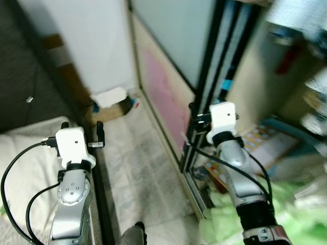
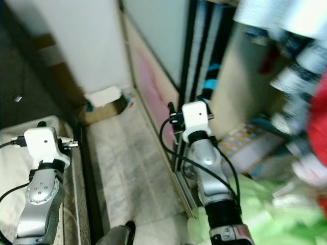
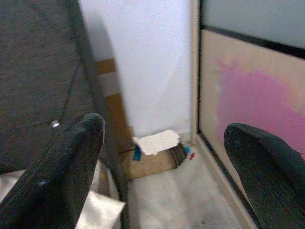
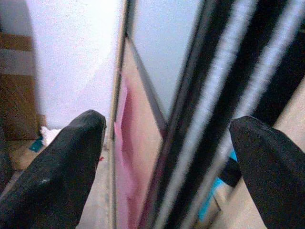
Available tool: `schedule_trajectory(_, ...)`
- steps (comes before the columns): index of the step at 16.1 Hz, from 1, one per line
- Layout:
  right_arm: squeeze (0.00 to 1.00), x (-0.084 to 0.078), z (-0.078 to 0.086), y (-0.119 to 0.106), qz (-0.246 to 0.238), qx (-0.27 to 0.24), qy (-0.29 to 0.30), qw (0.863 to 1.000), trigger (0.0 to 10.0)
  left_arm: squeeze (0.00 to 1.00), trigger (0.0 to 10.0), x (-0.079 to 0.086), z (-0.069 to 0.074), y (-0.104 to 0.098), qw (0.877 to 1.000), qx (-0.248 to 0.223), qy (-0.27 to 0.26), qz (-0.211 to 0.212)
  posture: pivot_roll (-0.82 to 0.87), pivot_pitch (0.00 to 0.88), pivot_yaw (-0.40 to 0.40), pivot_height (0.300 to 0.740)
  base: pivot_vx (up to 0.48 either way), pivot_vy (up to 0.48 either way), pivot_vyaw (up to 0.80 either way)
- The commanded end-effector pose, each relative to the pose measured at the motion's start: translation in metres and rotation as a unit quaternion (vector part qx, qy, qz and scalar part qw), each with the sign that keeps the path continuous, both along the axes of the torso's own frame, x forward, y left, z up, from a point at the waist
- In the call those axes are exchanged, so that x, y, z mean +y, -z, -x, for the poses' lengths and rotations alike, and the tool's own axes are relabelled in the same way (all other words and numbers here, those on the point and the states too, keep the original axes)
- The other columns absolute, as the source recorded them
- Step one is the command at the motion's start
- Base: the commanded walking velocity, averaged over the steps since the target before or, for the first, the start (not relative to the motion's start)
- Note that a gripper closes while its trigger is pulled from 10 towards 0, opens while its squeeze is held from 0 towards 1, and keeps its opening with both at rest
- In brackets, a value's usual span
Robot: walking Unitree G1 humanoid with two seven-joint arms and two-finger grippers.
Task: Clean up the room
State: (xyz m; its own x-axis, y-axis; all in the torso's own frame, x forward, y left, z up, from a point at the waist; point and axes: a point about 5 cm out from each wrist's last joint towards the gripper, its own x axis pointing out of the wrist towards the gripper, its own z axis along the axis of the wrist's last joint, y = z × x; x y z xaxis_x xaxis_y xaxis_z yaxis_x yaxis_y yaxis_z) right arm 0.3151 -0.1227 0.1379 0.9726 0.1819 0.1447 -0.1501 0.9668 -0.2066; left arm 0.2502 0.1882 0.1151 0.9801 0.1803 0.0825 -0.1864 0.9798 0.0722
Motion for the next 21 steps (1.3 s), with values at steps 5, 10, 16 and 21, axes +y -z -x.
schedule_trajectory(5, 0.0, 0.007, -0.004, -0.002, 0.001, -0.006, -0.022, 1.0, 10.0, 0.0, 10.0, -0.001, -0.002, 0.002, 1.0, 0.005, 0.005, -0.004, 0.06, 0.036, -0.01, 0.74, 0.0, 0.0, 0.8)
schedule_trajectory(10, 0.0, 0.012, -0.008, -0.003, 0.0, -0.009, -0.031, 0.999, 10.0, 0.0, 10.0, -0.002, -0.004, 0.005, 1.0, 0.015, -0.001, 0.009, 0.07, 0.021, -0.015, 0.74, 0.0, 0.0, 0.8)
schedule_trajectory(16, 0.0, 0.014, -0.01, -0.004, -0.004, -0.013, -0.035, 0.999, 10.0, 0.0, 10.0, -0.001, -0.007, 0.002, 1.0, 0.005, -0.004, -0.001, 0.07, 0.015, -0.012, 0.74, 0.0, 0.0, 0.8)
schedule_trajectory(21, 0.0, 0.015, -0.011, -0.003, -0.005, -0.015, -0.037, 0.999, 10.0, 0.0, 10.0, -0.001, -0.008, 0.002, 1.0, 0.004, -0.011, -0.002, 0.07, 0.014, -0.011, 0.74, 0.0, 0.0, 0.8)
